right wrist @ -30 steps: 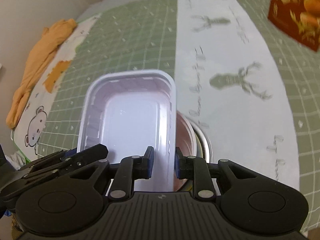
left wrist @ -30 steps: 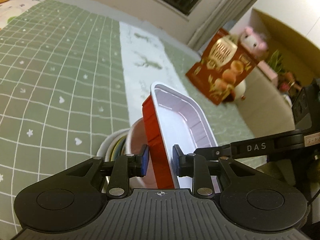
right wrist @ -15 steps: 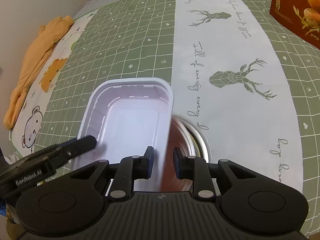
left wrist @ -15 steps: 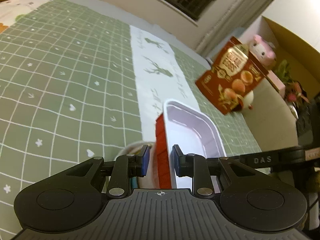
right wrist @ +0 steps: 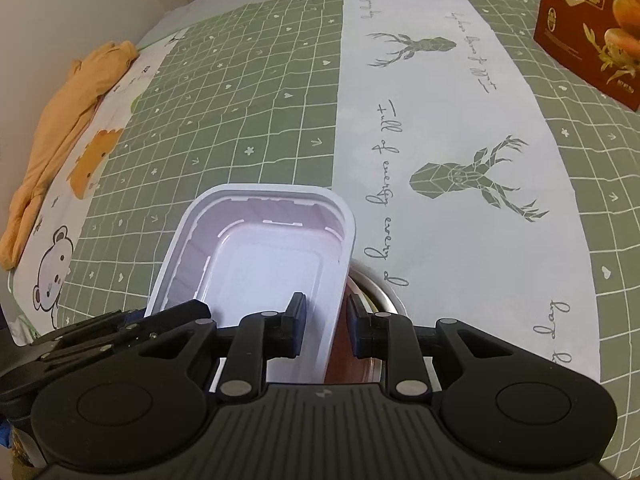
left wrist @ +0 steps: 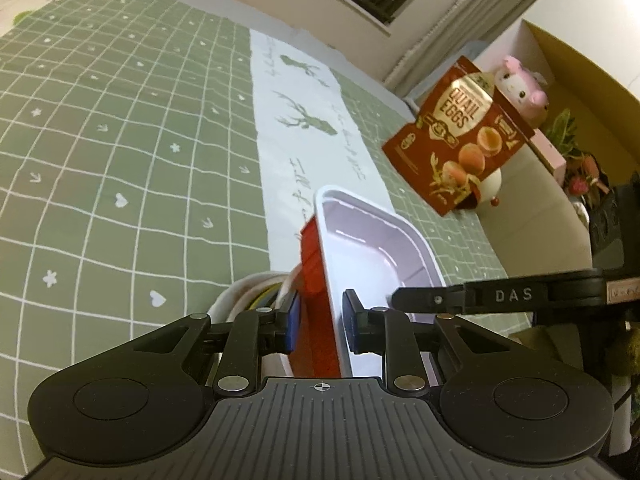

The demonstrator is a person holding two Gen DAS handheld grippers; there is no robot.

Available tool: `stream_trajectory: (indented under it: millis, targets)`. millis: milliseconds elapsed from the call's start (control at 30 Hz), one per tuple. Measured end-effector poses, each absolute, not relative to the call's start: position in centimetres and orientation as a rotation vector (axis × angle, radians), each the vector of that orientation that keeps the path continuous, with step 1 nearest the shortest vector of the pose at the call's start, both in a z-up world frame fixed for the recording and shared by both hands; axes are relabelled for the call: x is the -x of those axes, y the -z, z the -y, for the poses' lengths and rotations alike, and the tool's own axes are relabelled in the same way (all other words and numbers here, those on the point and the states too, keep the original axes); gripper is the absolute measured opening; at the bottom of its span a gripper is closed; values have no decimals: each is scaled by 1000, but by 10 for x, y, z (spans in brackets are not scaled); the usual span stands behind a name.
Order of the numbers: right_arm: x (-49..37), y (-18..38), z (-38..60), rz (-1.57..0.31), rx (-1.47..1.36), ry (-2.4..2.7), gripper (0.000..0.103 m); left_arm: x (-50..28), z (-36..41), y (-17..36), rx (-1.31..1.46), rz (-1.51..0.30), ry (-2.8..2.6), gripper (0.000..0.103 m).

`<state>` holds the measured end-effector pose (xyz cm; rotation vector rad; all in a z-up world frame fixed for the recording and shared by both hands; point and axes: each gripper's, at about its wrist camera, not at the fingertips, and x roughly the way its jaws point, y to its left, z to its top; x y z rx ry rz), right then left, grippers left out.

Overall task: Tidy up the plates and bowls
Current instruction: 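Lift the tray and carry it over the bowl stack with both grippers, then lower the tray onto the white plastic bowl with both grippers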

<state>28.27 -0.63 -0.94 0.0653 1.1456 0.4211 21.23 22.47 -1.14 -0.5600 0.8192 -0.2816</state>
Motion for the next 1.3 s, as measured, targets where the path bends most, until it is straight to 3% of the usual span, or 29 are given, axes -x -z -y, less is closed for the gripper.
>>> stream_trajectory:
  millis: [900,1300]
  targets:
    - [-250,0,21,-1170,-90,-447,25,-179,-206,-8,408,-792,377,25]
    - [-241,-1,24,-1127,-91,-464,24,-175,-239,-11,522,-748,320,25]
